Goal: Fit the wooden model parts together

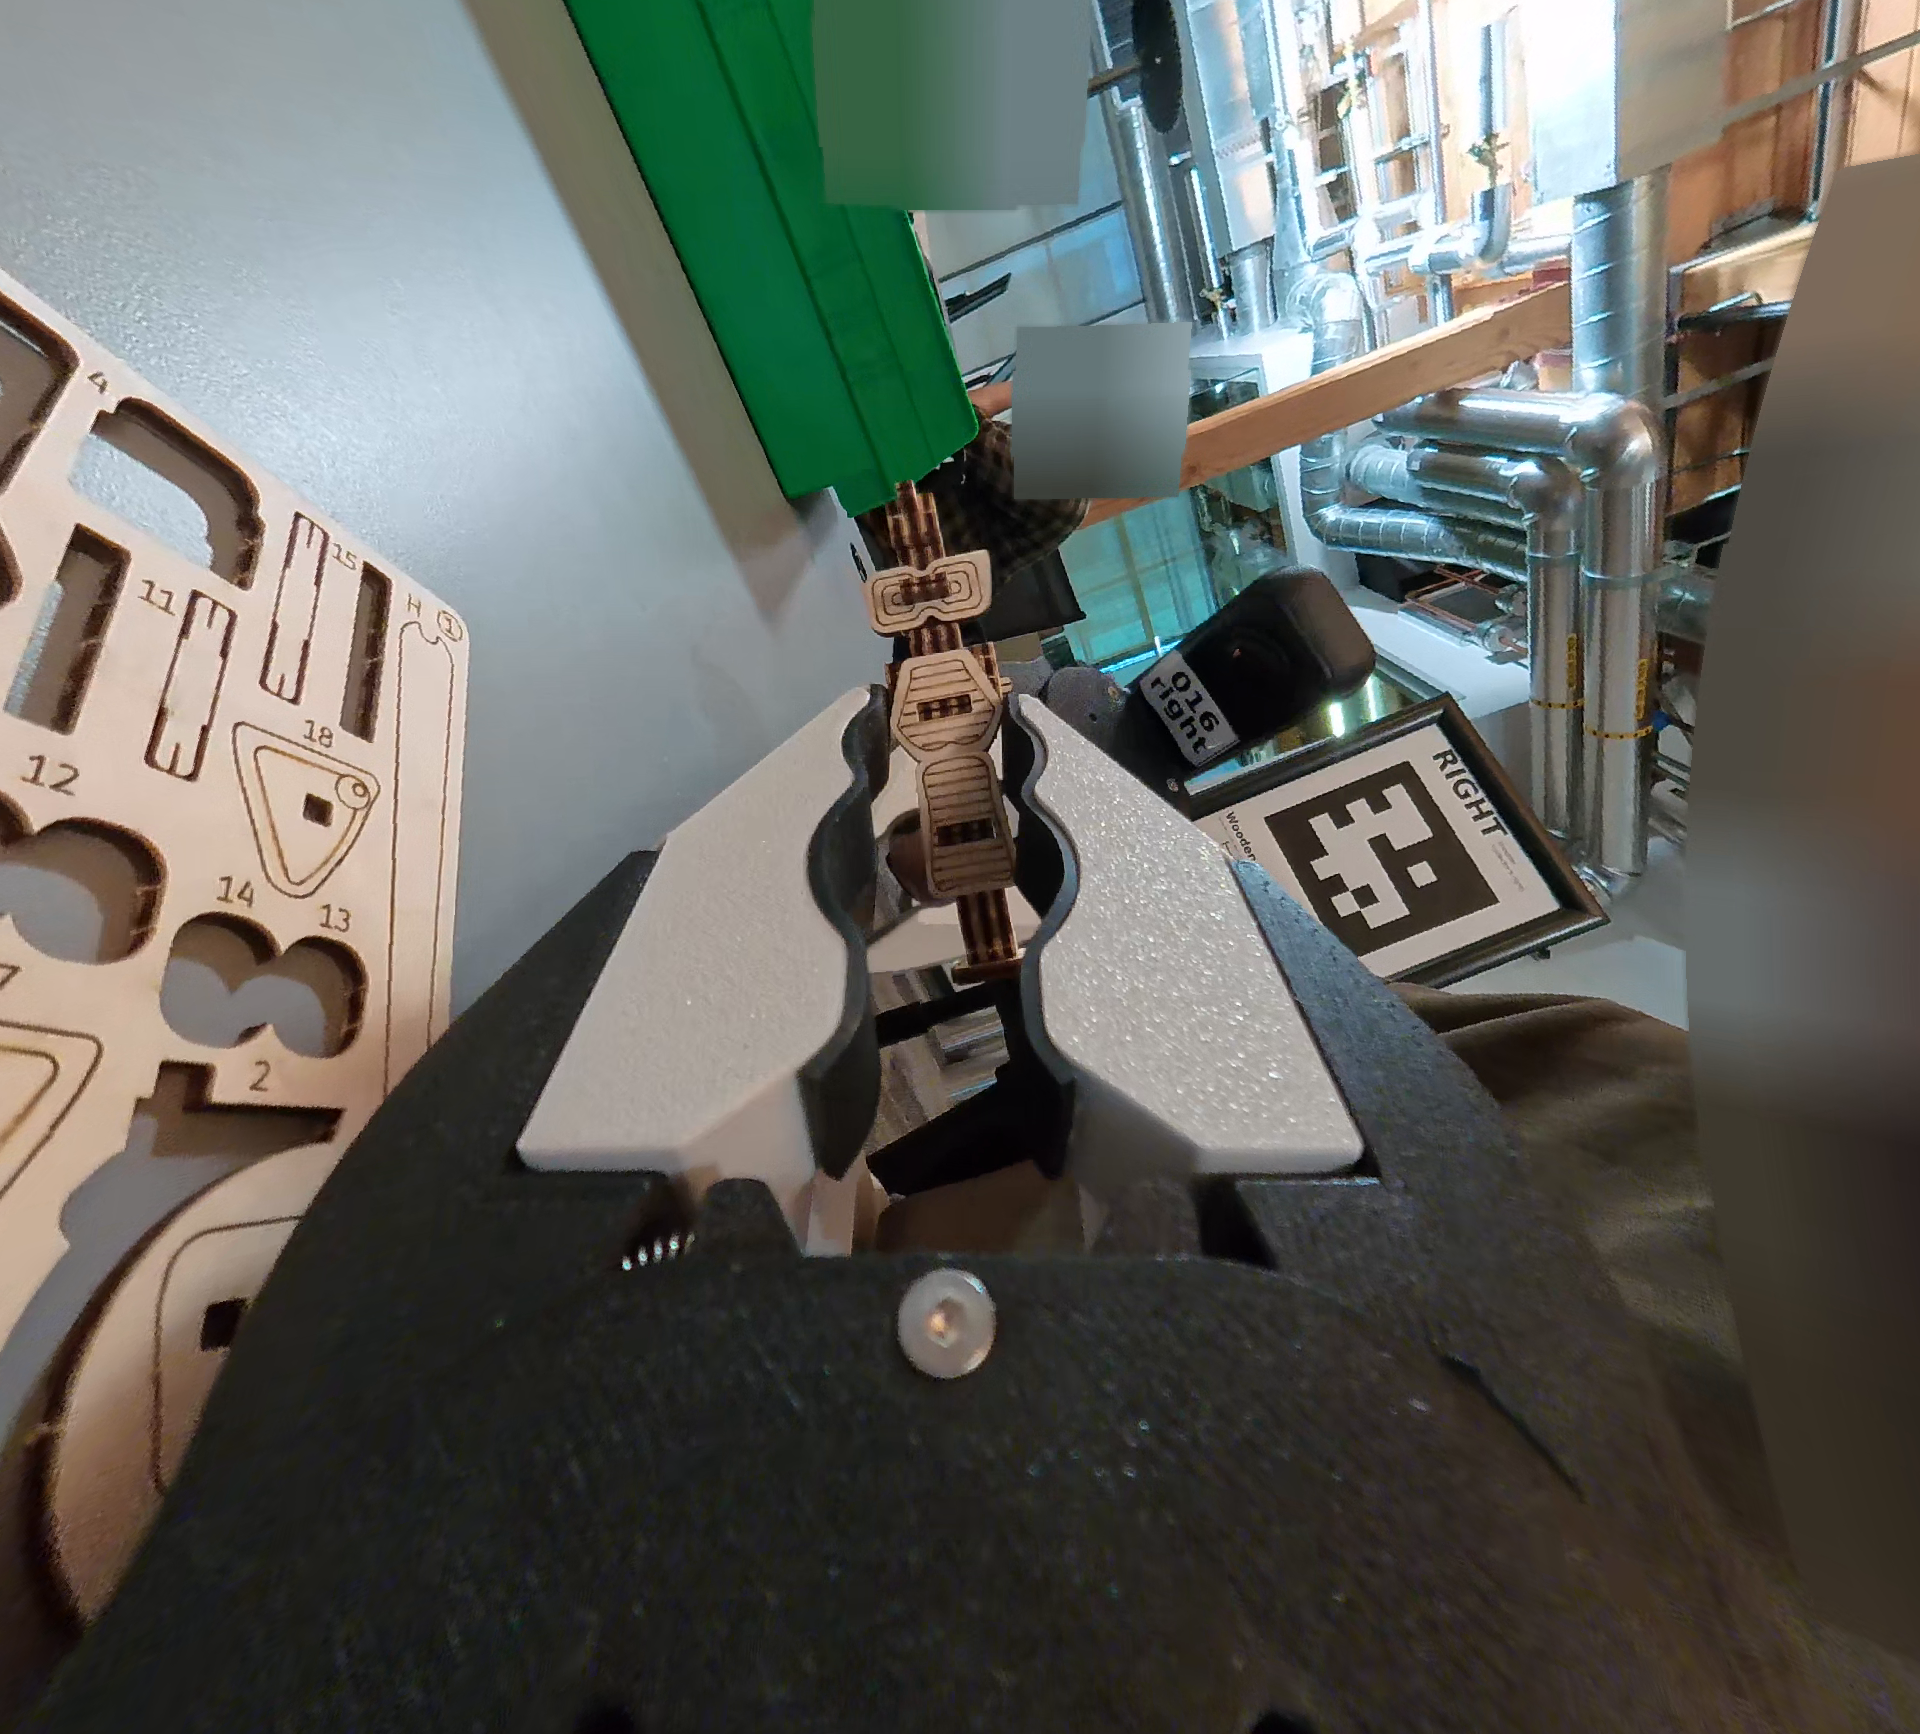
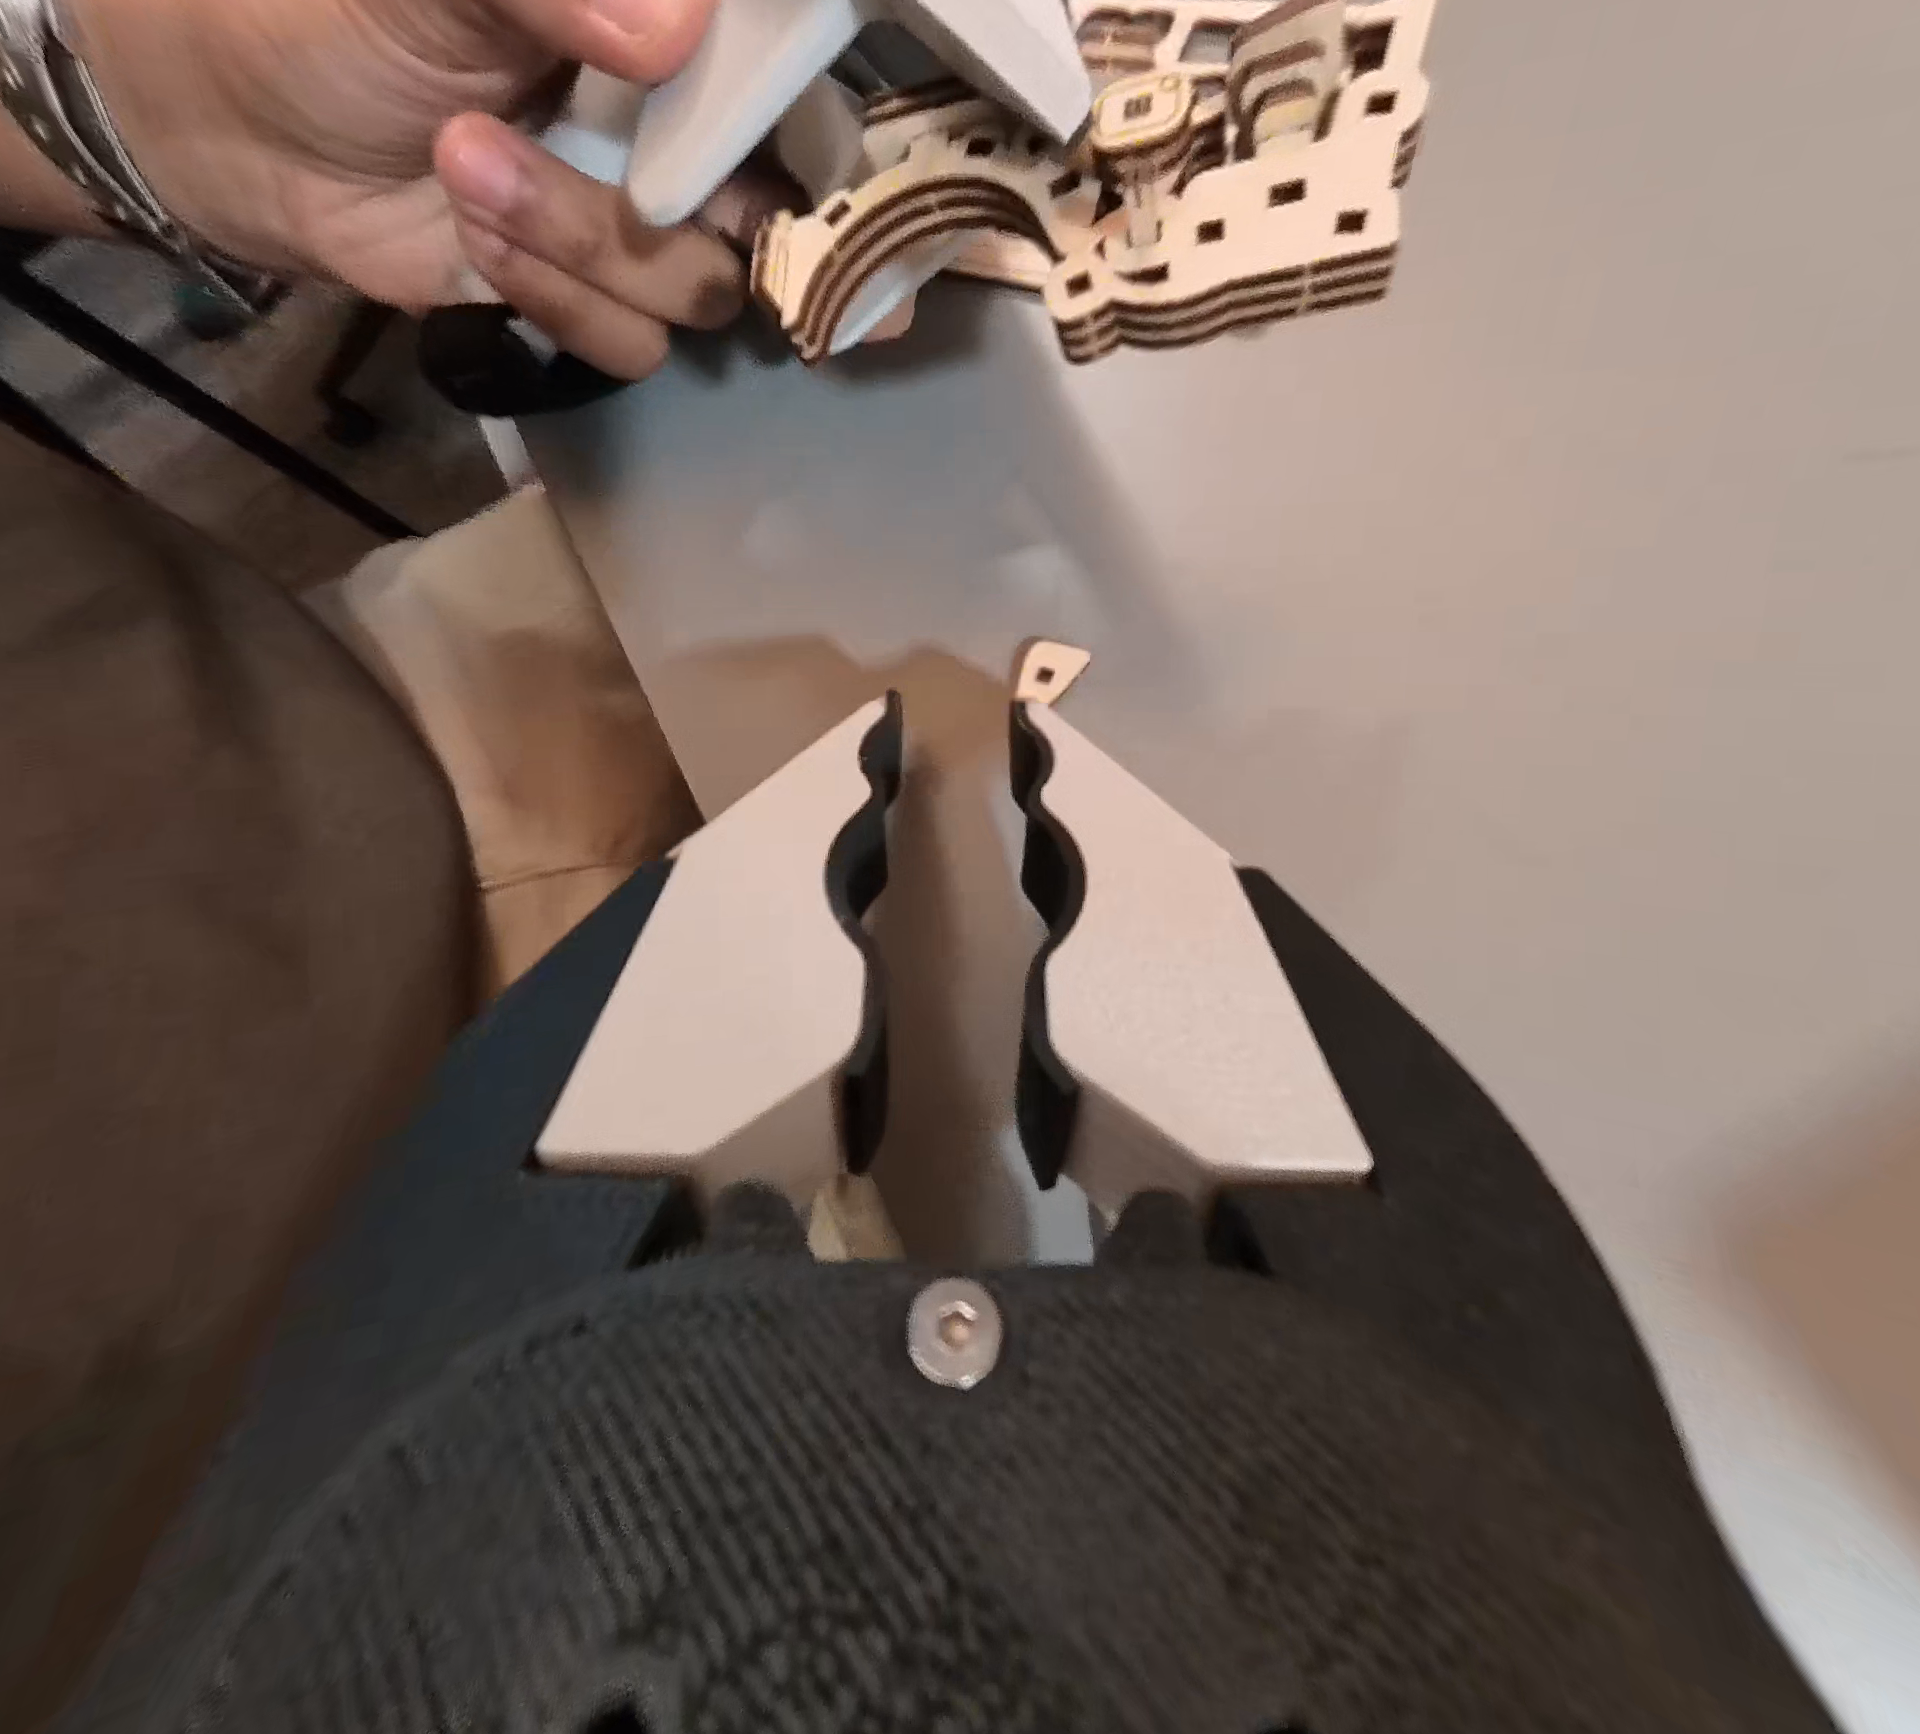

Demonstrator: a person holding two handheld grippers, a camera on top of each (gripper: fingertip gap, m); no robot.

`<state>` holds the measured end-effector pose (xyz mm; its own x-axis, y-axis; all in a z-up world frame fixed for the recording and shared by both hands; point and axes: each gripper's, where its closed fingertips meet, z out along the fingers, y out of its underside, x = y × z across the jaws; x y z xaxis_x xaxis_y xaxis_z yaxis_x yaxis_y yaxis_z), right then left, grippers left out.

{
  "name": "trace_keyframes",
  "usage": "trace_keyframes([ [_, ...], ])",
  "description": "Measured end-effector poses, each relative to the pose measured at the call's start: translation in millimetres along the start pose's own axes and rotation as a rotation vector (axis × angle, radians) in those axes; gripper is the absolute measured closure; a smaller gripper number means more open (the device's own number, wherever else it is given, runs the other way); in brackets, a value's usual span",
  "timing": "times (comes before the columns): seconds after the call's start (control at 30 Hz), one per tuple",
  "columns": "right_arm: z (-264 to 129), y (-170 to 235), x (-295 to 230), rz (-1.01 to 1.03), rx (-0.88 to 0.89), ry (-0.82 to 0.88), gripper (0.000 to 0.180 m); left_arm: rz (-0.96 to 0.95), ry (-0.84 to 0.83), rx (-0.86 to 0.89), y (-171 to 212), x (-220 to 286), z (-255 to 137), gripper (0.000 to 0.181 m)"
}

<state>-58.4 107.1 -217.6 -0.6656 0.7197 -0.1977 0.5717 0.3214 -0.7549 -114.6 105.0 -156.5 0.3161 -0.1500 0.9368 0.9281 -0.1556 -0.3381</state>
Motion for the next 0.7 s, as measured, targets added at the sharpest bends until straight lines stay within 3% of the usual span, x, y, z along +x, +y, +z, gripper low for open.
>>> trace_keyframes([
  [0.23,3,-7,19,-0.013,0.006,0.147,0.157,-0.005,0.004,-0.003,0,0,0,0.162],
  [0.37,9,-5,18,-0.017,-0.025,0.177,0.170,-0.007,0.003,-0.001,0,0,0,0.162],
  [0.57,6,-6,19,-0.006,-0.024,0.182,0.171,-0.006,0.001,0.000,0,0,0,0.162],
  [0.7,-28,-45,25,-0.078,0.187,0.287,0.171,-0.003,-0.002,-0.002,0,-1,0,0.162],
])
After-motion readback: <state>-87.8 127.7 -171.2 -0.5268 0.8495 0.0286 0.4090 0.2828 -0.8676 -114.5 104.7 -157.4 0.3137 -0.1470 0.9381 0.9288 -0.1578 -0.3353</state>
